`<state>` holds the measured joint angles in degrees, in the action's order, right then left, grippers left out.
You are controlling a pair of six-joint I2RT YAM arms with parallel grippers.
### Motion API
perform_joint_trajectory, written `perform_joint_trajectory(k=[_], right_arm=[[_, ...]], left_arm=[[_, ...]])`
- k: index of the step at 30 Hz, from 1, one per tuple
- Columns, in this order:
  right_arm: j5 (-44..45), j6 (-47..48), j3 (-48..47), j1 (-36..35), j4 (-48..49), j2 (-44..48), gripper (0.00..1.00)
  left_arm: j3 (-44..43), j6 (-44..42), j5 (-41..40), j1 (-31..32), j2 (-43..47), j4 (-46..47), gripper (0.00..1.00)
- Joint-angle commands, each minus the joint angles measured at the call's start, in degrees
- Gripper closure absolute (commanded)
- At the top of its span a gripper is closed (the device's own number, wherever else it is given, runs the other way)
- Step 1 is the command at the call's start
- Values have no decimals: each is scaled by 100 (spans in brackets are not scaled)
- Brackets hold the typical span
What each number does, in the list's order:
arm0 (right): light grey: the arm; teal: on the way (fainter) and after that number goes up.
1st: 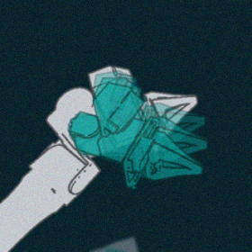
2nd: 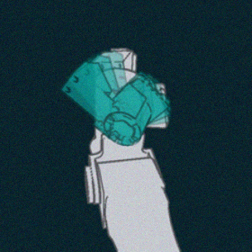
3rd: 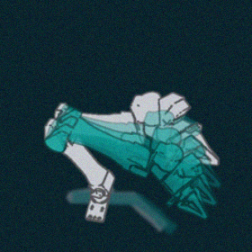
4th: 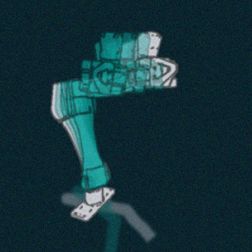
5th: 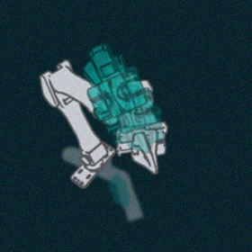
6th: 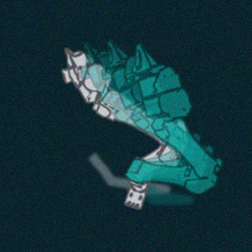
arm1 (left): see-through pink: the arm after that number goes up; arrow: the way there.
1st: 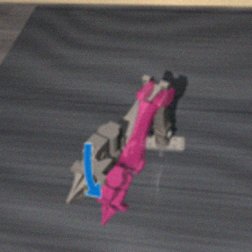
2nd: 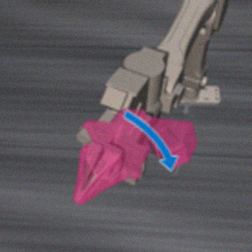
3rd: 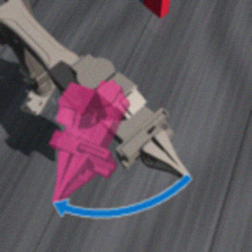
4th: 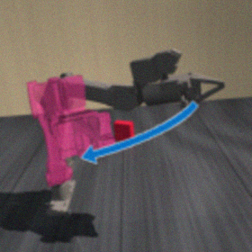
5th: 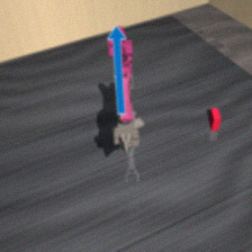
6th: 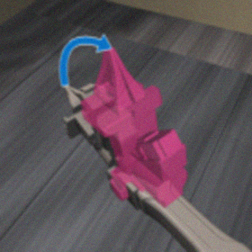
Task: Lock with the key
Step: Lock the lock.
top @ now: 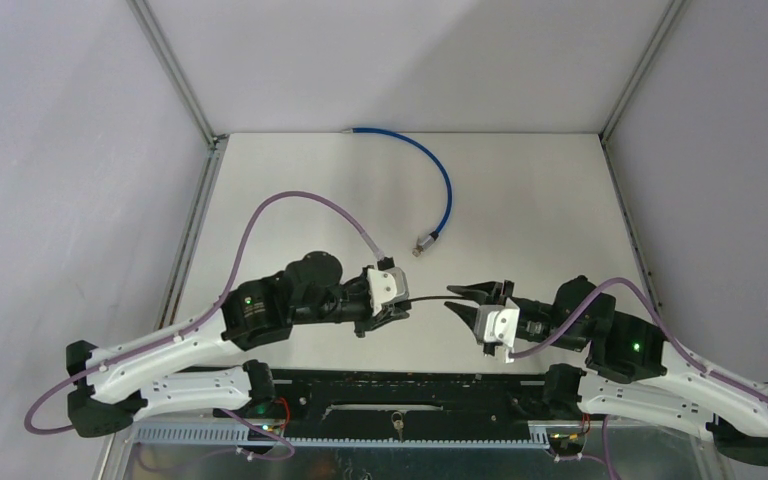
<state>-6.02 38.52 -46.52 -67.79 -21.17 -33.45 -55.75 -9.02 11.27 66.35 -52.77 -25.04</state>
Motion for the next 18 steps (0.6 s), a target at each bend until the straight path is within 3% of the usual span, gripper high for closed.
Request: perform_joint_trajectory(k=[1, 11, 18], right_arm=[[206, -99, -191, -41, 177, 110, 63], [1113, -464, -179, -46, -592, 154, 51], [2227, -424, 218, -47, -11, 286, 50]], left_arm=[[-174, 159, -458, -77, 52, 168, 100], [-149, 286, -738, -379, 296, 92, 100], [-145, 234, -763, -412, 384, 53, 100]])
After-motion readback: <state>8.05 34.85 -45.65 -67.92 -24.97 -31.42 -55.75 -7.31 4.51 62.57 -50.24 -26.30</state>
